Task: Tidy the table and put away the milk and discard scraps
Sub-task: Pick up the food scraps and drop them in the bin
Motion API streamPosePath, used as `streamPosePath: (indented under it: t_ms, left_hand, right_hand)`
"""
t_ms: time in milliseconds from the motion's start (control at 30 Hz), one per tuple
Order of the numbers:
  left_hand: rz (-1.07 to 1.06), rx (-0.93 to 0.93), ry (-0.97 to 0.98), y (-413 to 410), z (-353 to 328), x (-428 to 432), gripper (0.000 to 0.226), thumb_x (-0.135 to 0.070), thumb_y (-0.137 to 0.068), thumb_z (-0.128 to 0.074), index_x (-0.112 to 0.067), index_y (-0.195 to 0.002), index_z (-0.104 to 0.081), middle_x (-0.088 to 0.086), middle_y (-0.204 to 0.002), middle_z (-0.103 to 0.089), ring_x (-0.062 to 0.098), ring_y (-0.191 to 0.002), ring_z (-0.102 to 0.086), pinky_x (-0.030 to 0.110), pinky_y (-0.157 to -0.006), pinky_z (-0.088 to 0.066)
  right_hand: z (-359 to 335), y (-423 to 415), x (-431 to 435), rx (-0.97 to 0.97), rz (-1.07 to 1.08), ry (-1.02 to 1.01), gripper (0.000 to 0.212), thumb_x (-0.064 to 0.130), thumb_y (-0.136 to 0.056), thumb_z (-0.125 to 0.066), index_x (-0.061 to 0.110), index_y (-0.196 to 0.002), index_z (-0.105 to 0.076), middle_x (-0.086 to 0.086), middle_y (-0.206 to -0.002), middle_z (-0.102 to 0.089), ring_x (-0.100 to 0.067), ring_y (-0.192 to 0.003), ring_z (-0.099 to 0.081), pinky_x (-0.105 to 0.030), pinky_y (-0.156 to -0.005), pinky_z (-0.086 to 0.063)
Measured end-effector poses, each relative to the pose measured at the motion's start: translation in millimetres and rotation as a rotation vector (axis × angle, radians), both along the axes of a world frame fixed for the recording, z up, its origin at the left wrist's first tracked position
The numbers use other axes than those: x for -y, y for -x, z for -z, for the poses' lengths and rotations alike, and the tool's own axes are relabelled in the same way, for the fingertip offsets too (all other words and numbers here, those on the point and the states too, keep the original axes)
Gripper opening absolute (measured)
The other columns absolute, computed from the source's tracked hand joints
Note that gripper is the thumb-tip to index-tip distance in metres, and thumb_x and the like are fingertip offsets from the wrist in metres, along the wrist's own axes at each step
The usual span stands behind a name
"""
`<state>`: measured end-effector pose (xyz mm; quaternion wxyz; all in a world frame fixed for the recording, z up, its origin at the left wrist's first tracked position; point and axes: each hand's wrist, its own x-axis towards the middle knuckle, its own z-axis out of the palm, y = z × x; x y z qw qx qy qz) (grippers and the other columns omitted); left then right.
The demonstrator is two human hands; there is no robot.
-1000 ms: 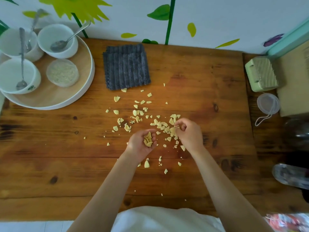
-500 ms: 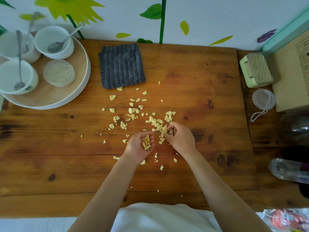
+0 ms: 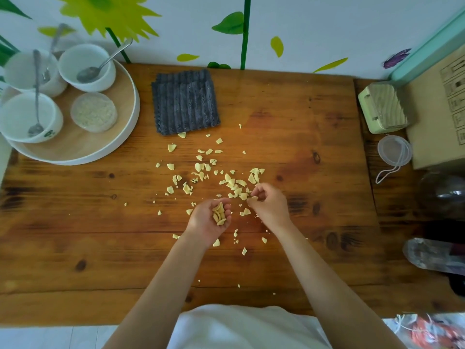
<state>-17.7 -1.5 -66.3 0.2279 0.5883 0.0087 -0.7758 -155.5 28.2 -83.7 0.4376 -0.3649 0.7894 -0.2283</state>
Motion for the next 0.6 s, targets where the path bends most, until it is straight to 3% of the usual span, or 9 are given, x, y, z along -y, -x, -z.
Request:
streamPosePath:
  t_ms: [100, 167, 233, 367, 467, 600]
  left_hand:
    - [-0.018, -0.018, 0.0, -1, -2, 0, 0.031, -0.008, -0.095, -0.032, -0.001, -0.082, -0.059, 0.006, -0.068, -0.052, 0.014, -0.062, -0.048, 0.023, -0.06, -0.042]
    - [-0.042, -0.035, -0.012, -3, -1, 1, 0.031, -0.008, -0.096, -0.032, 0.0, -0.084, -0.059, 0.006, -0.07, -0.051, 0.013, -0.063, -0.047, 0.023, -0.06, -0.043]
    - [-0.042, -0.037, -0.024, -4, 0, 2, 0.03, -0.009, -0.096, -0.032, -0.001, -0.085, -0.059, 0.006, -0.071, -0.052, 0.013, -0.062, -0.048, 0.021, -0.056, -0.045]
    - [-0.068, -0.036, -0.03, -3, 0, 5, 0.03, -0.008, -0.096, -0.031, -0.001, -0.083, -0.058, 0.006, -0.071, -0.05, 0.013, -0.063, -0.047, 0.022, -0.062, -0.042]
    - [-0.063, -0.027, -0.024, -4, 0, 9, 0.03, -0.009, -0.096, -0.031, -0.003, -0.083, -0.058, 0.005, -0.071, -0.051, 0.012, -0.062, -0.048, 0.022, -0.059, -0.043]
    - [-0.073, -0.015, -0.03, -7, 2, 12, 0.029, -0.009, -0.095, -0.032, -0.003, -0.085, -0.059, 0.005, -0.07, -0.052, 0.013, -0.061, -0.049, 0.021, -0.057, -0.046]
  right_hand:
    - [-15, 13, 8, 0.729, 0.437, 0.036, 0.019, -0.008, -0.087, -0.044, 0.009, -0.081, -0.052, -0.002, -0.077, -0.055, -0.013, -0.07, -0.059, -0.019, -0.062, -0.052]
    - [-20, 20, 13, 0.885, 0.546, 0.075, 0.022, -0.005, -0.089, -0.039, 0.009, -0.08, -0.053, -0.001, -0.071, -0.051, -0.012, -0.064, -0.053, -0.02, -0.056, -0.048]
    - [-19, 22, 21, 0.69, 0.413, 0.049, 0.018, 0.003, -0.091, -0.043, 0.012, -0.081, -0.056, 0.001, -0.068, -0.048, -0.01, -0.061, -0.047, -0.02, -0.056, -0.041]
    - [-6, 9, 34, 0.084, -0.06, 0.031, 0.001, 0.017, -0.088, -0.059, 0.017, -0.088, -0.059, 0.006, -0.065, -0.05, -0.006, -0.053, -0.042, -0.017, -0.051, -0.036]
    - [11, -6, 37, -0.337, -0.296, 0.056, 0.008, 0.024, -0.089, -0.059, 0.019, -0.096, -0.058, 0.011, -0.061, -0.047, -0.006, -0.052, -0.042, -0.02, -0.047, -0.033]
    - [16, -12, 42, -0.504, -0.313, 0.01, 0.012, 0.03, -0.09, -0.056, 0.019, -0.094, -0.057, 0.009, -0.073, -0.055, -0.011, -0.068, -0.053, -0.024, -0.054, -0.038]
